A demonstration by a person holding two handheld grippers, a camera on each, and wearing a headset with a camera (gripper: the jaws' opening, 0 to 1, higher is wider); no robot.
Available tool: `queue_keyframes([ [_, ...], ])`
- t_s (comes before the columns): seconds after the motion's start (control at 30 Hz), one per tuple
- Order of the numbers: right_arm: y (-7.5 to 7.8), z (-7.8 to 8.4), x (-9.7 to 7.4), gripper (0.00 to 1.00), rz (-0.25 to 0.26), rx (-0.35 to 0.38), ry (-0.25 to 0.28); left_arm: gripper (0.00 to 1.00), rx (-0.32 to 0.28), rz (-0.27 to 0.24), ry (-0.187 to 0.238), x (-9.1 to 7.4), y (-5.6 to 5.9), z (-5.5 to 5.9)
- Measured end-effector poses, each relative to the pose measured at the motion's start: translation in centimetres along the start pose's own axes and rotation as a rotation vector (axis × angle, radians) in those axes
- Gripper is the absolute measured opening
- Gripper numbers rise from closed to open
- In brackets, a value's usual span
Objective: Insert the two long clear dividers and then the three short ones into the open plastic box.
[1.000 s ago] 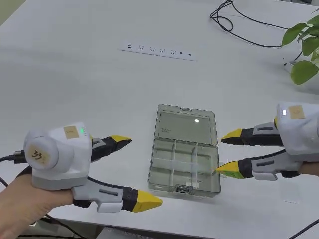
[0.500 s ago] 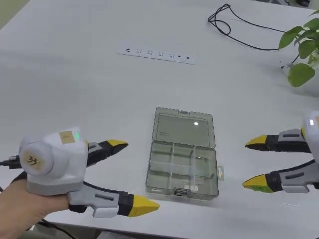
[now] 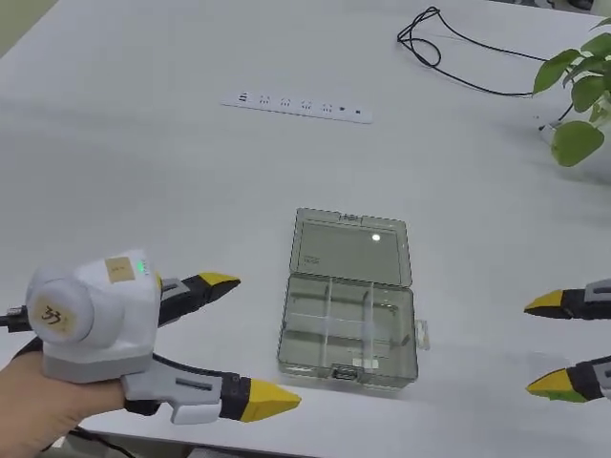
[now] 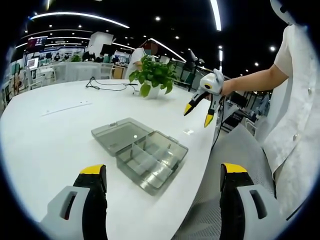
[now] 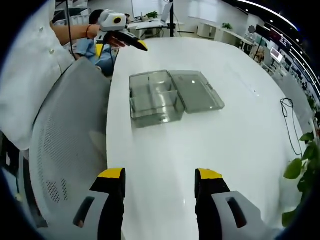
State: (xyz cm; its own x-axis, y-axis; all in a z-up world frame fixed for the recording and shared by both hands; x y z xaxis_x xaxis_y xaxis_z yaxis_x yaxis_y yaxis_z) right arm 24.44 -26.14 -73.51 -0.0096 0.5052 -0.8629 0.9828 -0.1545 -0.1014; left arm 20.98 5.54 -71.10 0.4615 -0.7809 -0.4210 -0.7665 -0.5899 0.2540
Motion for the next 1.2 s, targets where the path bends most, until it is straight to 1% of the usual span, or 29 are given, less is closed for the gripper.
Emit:
queue_keyframes([
  [0.1, 0.2, 1.4, 0.4, 0.57, -0.008, 0.002, -0.041, 0.97, -0.001, -0.001, 0.000, 0.0, -0.1, 0.0],
  [0.13, 0.3, 2.0, 0.6, 0.57, -0.016, 0.015, -0.059, 0.97, -0.002, -0.002, -0.002, -0.1, -0.1, 0.1],
  [0.17, 0.4, 2.4, 0.7, 0.57, -0.015, 0.011, -0.065, 0.97, -0.002, -0.002, -0.004, -0.1, -0.1, 0.1],
  [0.27, 0.7, 3.9, 1.1, 0.57, -0.018, 0.005, -0.115, 0.96, -0.004, -0.004, -0.008, -0.1, -0.2, 0.2],
  [0.5, 1.5, 6.5, 1.9, 0.52, -0.016, -0.040, -0.217, 0.96, -0.012, -0.012, -0.010, -0.2, -0.3, 0.3],
  [0.7, 1.6, 7.4, 2.7, 0.49, -0.025, -0.071, -0.269, 0.96, -0.018, -0.015, -0.011, -0.3, -0.4, 0.4],
  [0.77, 1.8, 7.8, 3.0, 0.47, -0.020, -0.079, -0.288, 0.96, -0.018, -0.016, -0.013, -0.3, -0.5, 0.4],
  [0.87, 1.9, 8.1, 3.3, 0.45, -0.021, -0.078, -0.295, 0.96, -0.020, -0.016, -0.013, -0.3, -0.5, 0.4],
  [0.97, 1.8, 8.4, 3.5, 0.45, -0.024, -0.090, -0.316, 0.96, -0.021, -0.017, -0.013, -0.3, -0.5, 0.4],
  [1.0, 2.0, 8.3, 3.4, 0.44, -0.017, -0.119, -0.317, 0.96, -0.022, -0.017, -0.014, -0.3, -0.5, 0.4],
  [1.03, 2.0, 8.4, 3.3, 0.42, -0.012, -0.107, -0.322, 0.96, -0.022, -0.017, -0.014, -0.4, -0.5, 0.4],
  [1.2, 1.9, 8.4, 3.2, 0.41, -0.017, -0.116, -0.327, 0.96, -0.024, -0.016, -0.016, -0.4, -0.5, 0.6],
])
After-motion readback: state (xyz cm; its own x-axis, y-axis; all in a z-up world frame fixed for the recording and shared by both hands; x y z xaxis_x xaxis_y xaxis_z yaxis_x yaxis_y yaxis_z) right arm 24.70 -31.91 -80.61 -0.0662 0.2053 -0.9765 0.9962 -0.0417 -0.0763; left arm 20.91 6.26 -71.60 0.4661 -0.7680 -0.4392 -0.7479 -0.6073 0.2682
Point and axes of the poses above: the centre of the closed fingertips' face, and the gripper's own axes: x roughly forward along the fingers, y roughly to its right, z roughly out of its underside, the point moved 4 cm from there along -x, roughly backward along the fingers, and after that the axes turned 5 degrees about -z, right-handed, at the moved point
